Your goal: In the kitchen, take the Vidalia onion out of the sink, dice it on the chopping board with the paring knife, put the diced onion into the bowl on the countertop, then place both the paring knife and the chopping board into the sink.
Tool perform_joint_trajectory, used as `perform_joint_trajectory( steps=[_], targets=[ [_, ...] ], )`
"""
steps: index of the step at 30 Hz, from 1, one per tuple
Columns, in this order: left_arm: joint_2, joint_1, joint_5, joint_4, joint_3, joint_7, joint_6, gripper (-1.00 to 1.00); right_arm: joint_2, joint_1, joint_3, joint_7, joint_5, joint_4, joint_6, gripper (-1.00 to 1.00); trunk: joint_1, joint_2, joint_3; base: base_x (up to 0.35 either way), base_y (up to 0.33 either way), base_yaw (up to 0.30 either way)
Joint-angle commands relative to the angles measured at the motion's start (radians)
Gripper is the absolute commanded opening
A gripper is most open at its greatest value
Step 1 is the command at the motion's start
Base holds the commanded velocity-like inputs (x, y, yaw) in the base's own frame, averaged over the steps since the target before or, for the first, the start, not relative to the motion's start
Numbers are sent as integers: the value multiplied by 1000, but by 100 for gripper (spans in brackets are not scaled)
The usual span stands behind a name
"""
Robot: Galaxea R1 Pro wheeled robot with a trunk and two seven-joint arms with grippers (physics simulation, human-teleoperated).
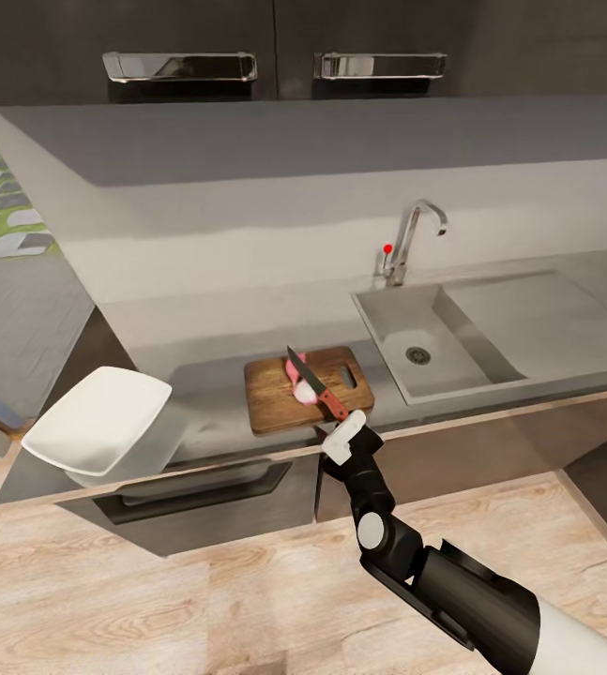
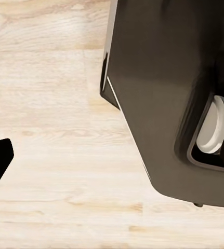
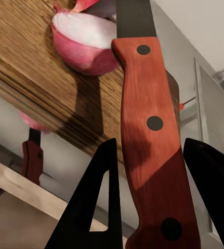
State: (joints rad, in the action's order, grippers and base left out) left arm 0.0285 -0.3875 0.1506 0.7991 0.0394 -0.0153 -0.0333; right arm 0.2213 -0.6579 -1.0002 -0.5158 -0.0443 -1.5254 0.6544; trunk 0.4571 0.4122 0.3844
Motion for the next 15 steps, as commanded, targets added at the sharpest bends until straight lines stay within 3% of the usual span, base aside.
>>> perform_joint_trajectory(
  steps=[1,15],
  targets=[
    [0,-1,10,2,-1,-2,-3,100,1,-2,-3,-3,-5,-1,8,-100,1,2,1,0,0,0],
    [0,-1,10,2,-1,-2,-3,100,1,-1,-3,-3,-5,-1,8,-100,1,2,1,0,0,0]
  ],
)
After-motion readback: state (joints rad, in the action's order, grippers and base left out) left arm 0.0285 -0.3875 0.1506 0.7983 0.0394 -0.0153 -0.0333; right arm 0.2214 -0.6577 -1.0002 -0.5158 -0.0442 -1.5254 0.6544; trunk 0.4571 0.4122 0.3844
